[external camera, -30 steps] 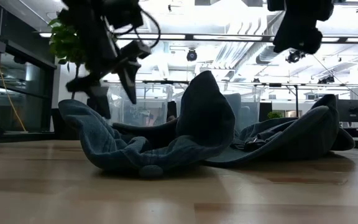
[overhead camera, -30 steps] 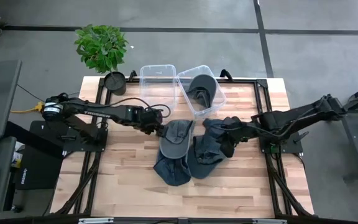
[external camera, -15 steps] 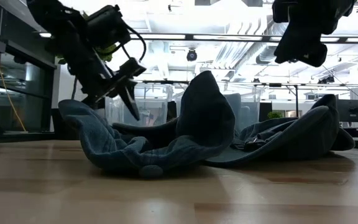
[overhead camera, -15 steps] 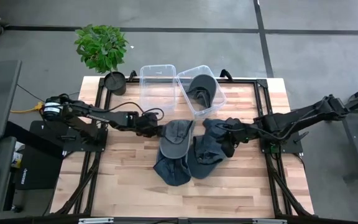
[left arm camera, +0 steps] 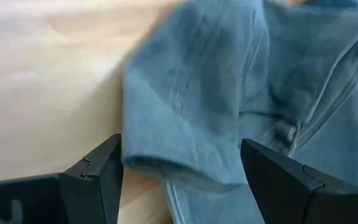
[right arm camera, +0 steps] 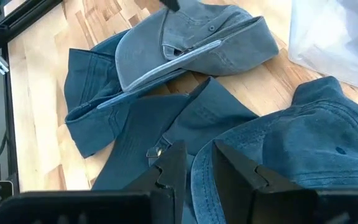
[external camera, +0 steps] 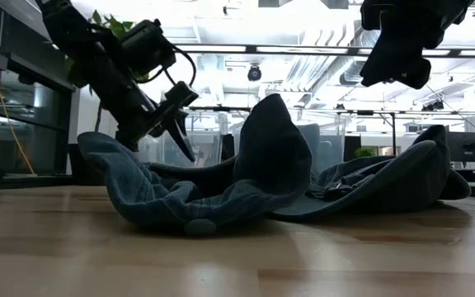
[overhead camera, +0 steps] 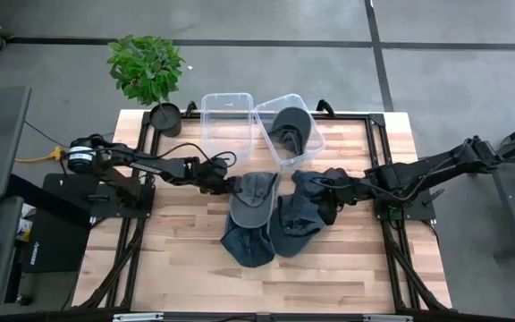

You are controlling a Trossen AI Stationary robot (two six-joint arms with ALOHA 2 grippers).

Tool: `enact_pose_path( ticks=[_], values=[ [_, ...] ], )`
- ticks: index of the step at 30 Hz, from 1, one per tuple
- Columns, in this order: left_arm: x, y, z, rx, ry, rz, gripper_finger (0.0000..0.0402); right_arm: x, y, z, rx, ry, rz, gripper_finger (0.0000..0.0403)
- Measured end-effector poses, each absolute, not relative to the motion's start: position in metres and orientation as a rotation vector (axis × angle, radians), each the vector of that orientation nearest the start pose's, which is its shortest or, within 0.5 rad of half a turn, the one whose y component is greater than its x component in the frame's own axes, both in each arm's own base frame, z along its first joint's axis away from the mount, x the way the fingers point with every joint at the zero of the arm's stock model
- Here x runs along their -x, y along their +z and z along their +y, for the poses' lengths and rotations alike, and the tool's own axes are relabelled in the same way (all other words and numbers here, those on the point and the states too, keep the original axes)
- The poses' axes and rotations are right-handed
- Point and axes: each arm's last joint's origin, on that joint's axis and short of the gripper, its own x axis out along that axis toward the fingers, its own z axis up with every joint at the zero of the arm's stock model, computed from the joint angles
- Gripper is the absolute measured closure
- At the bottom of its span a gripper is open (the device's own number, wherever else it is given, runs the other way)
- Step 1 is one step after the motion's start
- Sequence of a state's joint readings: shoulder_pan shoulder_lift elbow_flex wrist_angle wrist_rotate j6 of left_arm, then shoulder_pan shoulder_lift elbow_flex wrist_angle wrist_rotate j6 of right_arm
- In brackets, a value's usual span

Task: Pick & Place hat
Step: Put the gray cap into the right transparent bin

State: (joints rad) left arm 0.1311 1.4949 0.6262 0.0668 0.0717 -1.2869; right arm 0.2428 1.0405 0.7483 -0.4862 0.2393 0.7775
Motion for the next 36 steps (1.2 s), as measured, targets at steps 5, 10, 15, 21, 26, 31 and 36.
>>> enact_pose_path(
  ticks=[5, 10, 15, 21, 26, 31, 36],
  values=[
    [-0.2770, 0.1458, 0.0329, 1.319, 0.486, 0.636, 0.0147, -0.2022, 0.2509, 0.0429, -0.553, -0.290, 0.708, 0.0331],
    [-0.2778, 0.1472, 0.0328, 1.320, 0.475, 0.625, 0.0147, -0.2022, 0.2508, 0.0426, -0.547, -0.301, 0.704, 0.0331],
    [-0.2781, 0.1477, 0.0321, 1.330, 0.449, 0.638, 0.0156, -0.2022, 0.2507, 0.0424, -0.545, -0.305, 0.703, 0.0331],
    [-0.2782, 0.1479, 0.0317, 1.328, 0.435, 0.646, 0.0212, -0.2022, 0.2509, 0.0418, -0.538, -0.322, 0.693, 0.0331],
    [-0.2781, 0.1478, 0.0318, 1.328, 0.435, 0.646, 0.0285, -0.2022, 0.2509, 0.0418, -0.538, -0.322, 0.693, 0.0331],
    [-0.2782, 0.1479, 0.0317, 1.321, 0.428, 0.650, 0.0360, -0.2022, 0.2508, 0.0418, -0.540, -0.322, 0.693, 0.0331],
    [-0.2783, 0.1480, 0.0318, 1.311, 0.425, 0.648, 0.0394, -0.2022, 0.2510, 0.0418, -0.543, -0.323, 0.693, 0.0331]
  ],
)
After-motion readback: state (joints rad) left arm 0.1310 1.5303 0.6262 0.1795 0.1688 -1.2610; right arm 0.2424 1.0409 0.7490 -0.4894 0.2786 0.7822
